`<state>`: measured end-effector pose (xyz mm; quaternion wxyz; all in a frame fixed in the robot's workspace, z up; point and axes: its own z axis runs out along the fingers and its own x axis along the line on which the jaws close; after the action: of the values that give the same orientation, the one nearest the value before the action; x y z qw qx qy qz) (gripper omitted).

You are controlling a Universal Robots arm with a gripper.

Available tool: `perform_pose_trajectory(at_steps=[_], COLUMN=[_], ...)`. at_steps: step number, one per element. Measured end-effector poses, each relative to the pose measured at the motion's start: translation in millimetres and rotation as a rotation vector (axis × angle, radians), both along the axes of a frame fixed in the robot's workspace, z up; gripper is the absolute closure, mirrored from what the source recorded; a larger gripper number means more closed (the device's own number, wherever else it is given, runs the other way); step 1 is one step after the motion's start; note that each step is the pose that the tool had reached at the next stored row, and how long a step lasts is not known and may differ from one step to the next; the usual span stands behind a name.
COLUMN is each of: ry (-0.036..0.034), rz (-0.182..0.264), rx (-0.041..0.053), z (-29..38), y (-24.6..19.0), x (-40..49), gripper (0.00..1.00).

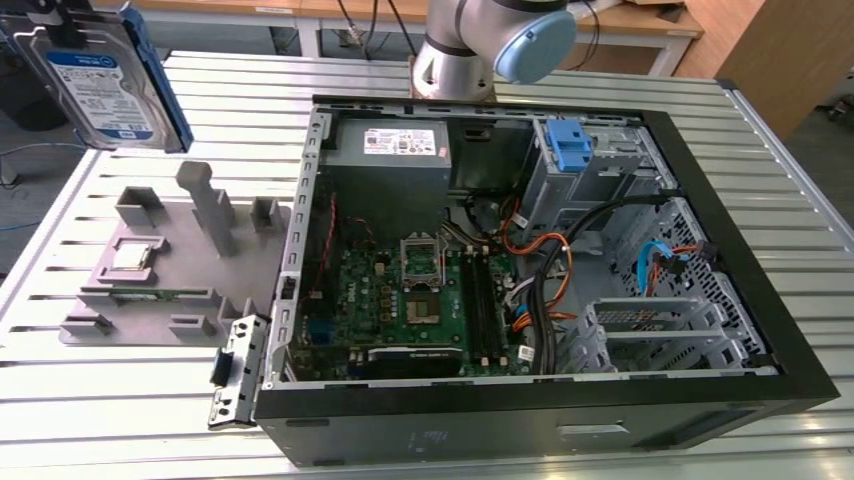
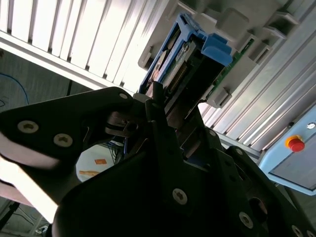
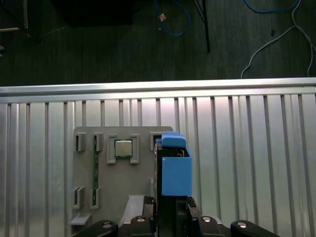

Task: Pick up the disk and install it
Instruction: 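Pick up the disk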

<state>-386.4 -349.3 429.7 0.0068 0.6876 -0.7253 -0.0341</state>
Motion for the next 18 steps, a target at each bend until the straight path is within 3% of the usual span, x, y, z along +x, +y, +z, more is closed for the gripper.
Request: perform_pose_trajectory(at_steps=[18], ry=[0.0], rz=[0.0], rx=[-0.0001], z=[8.9], y=[0.1], x=[0.0], gripper=[0.65])
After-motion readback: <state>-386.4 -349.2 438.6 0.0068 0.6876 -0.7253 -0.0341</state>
